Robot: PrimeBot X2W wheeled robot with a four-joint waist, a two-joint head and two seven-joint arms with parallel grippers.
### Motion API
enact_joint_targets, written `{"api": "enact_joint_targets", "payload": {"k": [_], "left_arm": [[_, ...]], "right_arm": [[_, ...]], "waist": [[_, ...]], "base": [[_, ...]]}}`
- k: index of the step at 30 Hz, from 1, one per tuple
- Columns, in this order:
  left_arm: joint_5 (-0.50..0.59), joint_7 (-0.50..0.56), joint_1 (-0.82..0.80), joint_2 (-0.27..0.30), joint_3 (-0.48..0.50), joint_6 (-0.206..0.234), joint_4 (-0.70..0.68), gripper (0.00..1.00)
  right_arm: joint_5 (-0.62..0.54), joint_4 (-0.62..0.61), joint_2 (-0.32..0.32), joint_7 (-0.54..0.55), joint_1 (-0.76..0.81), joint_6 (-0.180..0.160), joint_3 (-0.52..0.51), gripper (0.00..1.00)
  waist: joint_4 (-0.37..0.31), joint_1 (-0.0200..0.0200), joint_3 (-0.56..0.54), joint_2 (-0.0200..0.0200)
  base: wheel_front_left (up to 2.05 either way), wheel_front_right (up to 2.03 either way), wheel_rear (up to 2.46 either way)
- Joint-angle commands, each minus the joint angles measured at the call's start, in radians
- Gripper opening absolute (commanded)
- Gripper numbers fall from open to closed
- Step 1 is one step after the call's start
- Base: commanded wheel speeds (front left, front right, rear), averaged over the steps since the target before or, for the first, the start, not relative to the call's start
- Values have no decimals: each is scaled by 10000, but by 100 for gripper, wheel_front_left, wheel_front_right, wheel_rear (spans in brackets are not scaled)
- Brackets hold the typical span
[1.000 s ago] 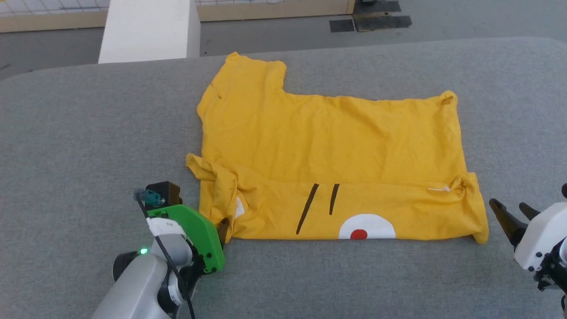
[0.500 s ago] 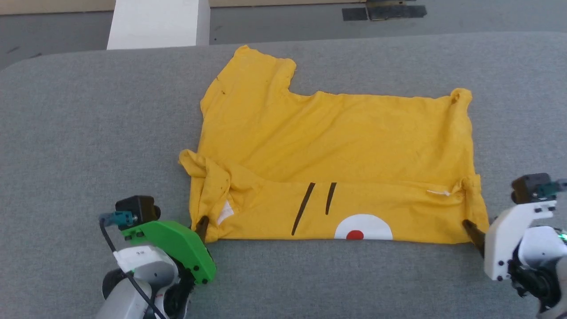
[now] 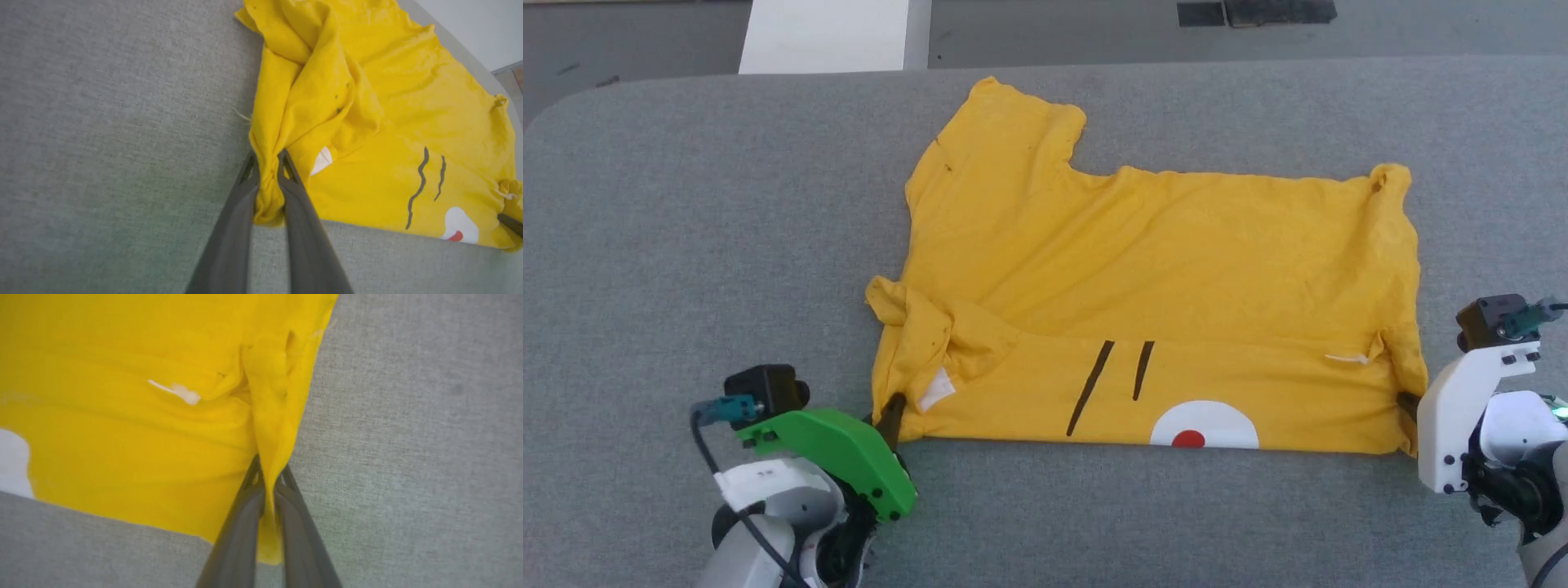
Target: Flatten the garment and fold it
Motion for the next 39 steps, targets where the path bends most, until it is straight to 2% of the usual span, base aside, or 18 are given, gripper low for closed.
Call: {"api": "enact_joint_targets", "payload": {"k": [1,8,12,20,21,22,26,30,32,34,37,39], "left_arm": [[-88,-120,159,49,192,38,-111,0],[-187,-57,1153,325,509,499,-1114,0],[-353,189,1873,267,332,678,-1174,0],[-998,389,1960,-227,165,271,558,2],[-1023,319,1876,-260,205,206,616,45],[-1035,279,1789,-254,236,142,643,100],[-949,333,1533,101,420,113,193,100],[-603,267,1127,714,786,237,-881,100],[-238,39,713,1072,922,126,-1344,100],[293,-350,137,1426,890,-209,-1555,100],[911,-920,-924,1651,638,-872,-1153,100],[1224,-1333,-1616,1607,425,-1285,-677,100]], "right_arm": [[84,28,1,-42,58,-19,-105,0],[266,-923,-485,406,739,-19,-846,0],[108,-1157,-410,776,1453,-19,-1172,0],[-224,-445,192,709,1937,-19,-1033,0],[-258,-399,220,603,1904,-19,-1029,0],[-285,-360,222,470,1844,-19,-1041,100],[-82,-615,276,126,1598,-19,-1365,100],[207,-1300,314,-160,1255,-19,-1877,100],[218,-1671,330,-400,968,-19,-2099,100],[149,-1858,347,-714,593,-19,-2244,100],[79,-1858,346,-1079,11,-19,-2295,100],[38,-1694,359,-1259,-424,-19,-2260,100]], "waist": [[-41,-1,-258,0],[-25,-1,-860,0],[-6,-1,-943,0],[-31,-1,-943,0],[-41,-1,-951,0],[-57,-1,-975,0],[-110,-1,-1088,0],[-189,-1,-1147,0],[-257,-1,-1092,0],[-310,-1,-954,0],[-370,-1,-625,0],[-419,-1,-337,0]], "base": [[0,0,0],[0,0,0],[0,0,0],[0,0,0],[0,0,0],[0,0,0],[0,0,0],[0,0,0],[0,0,0],[0,0,0],[0,0,0],[0,0,0]]}}
